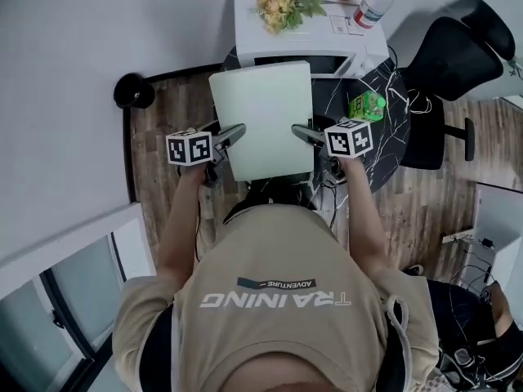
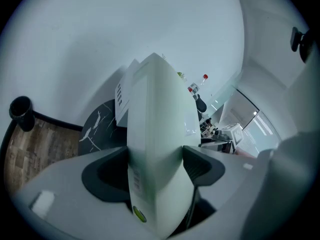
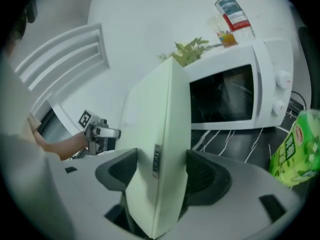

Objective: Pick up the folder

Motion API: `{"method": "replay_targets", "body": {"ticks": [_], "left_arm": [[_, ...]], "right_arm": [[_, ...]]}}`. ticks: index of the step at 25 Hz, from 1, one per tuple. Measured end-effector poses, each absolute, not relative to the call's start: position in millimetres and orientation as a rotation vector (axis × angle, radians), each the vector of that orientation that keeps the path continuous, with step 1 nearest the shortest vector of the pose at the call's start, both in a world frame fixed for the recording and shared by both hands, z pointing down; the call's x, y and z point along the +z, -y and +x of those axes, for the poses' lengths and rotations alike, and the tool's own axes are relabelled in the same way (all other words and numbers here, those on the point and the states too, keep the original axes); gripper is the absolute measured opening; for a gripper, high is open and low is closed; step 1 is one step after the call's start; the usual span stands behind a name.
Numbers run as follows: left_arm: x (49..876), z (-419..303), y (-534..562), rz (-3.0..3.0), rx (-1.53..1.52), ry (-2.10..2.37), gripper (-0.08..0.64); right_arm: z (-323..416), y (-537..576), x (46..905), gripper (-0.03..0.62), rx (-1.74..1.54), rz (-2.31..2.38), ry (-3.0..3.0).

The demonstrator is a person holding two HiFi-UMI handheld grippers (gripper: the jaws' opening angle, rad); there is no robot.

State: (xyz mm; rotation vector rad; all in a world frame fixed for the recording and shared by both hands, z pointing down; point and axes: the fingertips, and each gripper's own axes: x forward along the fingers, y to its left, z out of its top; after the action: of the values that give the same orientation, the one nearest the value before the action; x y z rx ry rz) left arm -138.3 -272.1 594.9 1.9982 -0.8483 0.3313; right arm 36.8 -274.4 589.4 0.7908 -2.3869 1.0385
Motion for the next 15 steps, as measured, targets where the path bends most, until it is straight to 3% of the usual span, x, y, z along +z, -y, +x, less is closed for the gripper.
{"method": "replay_targets", "body": {"ticks": [15], "left_arm": [[422, -135, 313, 2.396, 0.235, 0.971, 0.327]], "right_arm": [[39, 309, 424, 0.272, 0.646, 0.942, 2.679]]}}
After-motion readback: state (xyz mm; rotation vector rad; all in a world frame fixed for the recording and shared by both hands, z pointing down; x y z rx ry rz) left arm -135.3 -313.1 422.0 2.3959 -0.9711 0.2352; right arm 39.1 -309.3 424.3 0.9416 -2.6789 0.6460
